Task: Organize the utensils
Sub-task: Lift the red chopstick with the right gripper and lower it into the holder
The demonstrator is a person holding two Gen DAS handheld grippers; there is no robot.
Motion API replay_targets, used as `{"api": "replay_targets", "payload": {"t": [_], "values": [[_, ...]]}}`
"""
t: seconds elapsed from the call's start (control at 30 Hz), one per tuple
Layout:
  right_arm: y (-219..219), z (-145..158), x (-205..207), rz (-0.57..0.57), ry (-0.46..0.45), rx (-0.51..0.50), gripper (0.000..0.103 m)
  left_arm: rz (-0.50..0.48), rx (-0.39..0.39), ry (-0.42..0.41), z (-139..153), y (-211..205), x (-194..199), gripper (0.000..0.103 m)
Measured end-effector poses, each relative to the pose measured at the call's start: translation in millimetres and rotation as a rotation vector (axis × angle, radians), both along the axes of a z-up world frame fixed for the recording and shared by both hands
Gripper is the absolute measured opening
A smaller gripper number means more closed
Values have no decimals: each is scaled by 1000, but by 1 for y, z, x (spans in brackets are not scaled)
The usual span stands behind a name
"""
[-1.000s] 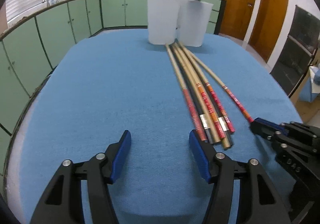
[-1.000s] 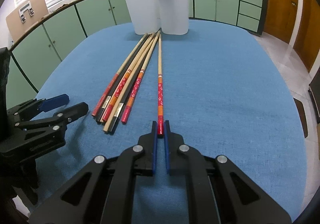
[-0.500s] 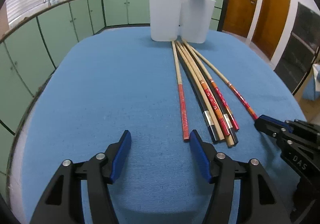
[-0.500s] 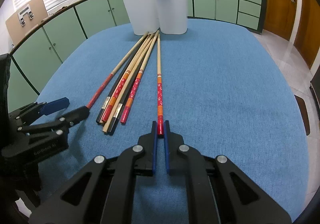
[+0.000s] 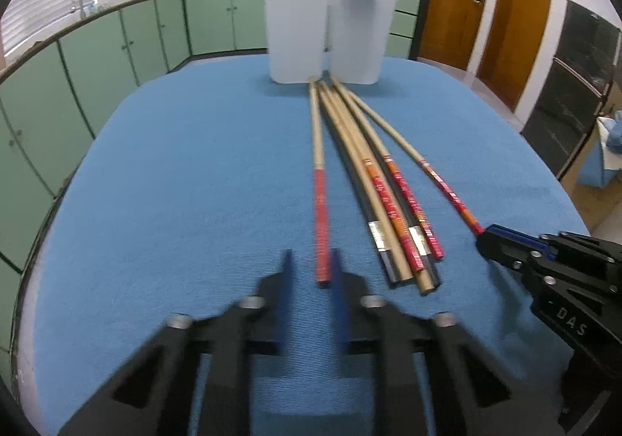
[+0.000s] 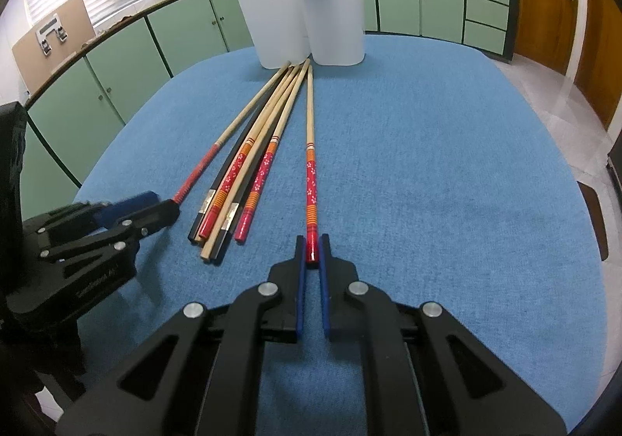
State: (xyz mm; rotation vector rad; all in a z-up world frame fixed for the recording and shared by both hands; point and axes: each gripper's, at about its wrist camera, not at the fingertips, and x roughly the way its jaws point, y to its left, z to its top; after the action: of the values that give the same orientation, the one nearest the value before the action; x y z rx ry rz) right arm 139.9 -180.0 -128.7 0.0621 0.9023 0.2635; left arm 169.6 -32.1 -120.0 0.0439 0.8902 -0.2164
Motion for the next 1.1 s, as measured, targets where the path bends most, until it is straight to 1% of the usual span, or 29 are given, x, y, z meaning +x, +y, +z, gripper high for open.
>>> {"api": "replay_targets", "payload": {"t": [0.1,0.23,0.37,0.57,0.67,0.77,0.87,0.97,1.1], "values": [[-2,3,-2,1,-13,15,5,-5,-14,3,0,-1,1,6],[-4,20,-8,5,-80,-9,5,2,-49,-11,9,5,-2,6],[-10,43,-9,-1,-130,3,5,5,-56,-71,36,10,-10,6],[-23,90,-10,-2,-236,14,5,7,-70,-207,92,17,-16,6],[-31,108,-7,0,-268,40,5,12,-87,-279,119,22,-16,6],[-36,132,2,4,-300,69,5,9,-103,-332,140,29,-13,6],[-41,153,13,10,-328,80,5,-3,-119,-362,156,30,-7,6],[-44,173,22,31,-348,85,5,-23,-155,-383,173,34,5,6],[-38,200,38,67,-362,68,5,-38,-155,-421,191,35,16,6]]}}
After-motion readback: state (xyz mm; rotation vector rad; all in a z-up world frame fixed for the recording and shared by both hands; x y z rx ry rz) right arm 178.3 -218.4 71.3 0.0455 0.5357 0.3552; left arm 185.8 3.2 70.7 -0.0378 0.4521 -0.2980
